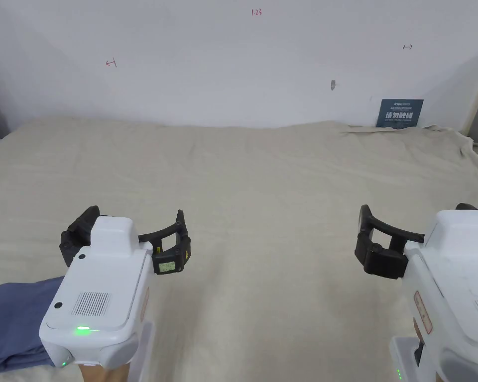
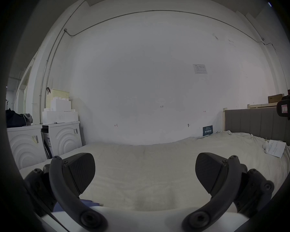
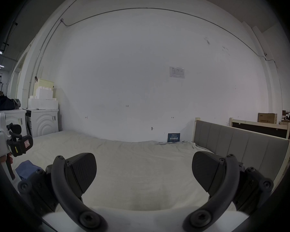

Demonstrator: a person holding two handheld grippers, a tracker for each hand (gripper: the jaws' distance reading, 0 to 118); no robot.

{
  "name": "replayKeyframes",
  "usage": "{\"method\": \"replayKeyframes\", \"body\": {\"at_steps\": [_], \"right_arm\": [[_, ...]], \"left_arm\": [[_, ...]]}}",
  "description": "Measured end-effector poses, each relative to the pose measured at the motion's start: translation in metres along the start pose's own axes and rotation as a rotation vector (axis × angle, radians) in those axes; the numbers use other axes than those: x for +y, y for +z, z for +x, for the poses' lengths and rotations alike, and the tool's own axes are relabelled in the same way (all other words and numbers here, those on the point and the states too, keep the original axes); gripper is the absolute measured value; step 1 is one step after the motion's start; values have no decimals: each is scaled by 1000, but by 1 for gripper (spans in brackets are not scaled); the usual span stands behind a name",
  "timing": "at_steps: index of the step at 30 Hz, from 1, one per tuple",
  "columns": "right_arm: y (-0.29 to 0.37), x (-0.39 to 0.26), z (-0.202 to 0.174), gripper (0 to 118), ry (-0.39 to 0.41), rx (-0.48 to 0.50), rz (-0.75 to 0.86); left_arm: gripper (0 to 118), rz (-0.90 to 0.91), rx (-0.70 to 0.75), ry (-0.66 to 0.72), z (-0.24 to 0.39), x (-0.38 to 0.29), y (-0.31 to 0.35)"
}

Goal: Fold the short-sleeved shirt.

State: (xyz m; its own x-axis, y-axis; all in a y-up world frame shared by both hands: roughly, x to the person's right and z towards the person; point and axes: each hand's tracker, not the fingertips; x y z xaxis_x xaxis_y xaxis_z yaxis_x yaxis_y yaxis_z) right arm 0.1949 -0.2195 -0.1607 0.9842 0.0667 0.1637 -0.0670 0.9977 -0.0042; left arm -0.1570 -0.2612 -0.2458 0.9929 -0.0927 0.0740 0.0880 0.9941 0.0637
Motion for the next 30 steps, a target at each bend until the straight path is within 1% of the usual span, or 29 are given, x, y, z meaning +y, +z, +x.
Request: {"method": "replayKeyframes", "body": {"at_steps": [30], "right_arm": [[2,0,0,113,-5,-6,6]], "left_arm": [[118,-10,5,14,-4,-4,3]]}}
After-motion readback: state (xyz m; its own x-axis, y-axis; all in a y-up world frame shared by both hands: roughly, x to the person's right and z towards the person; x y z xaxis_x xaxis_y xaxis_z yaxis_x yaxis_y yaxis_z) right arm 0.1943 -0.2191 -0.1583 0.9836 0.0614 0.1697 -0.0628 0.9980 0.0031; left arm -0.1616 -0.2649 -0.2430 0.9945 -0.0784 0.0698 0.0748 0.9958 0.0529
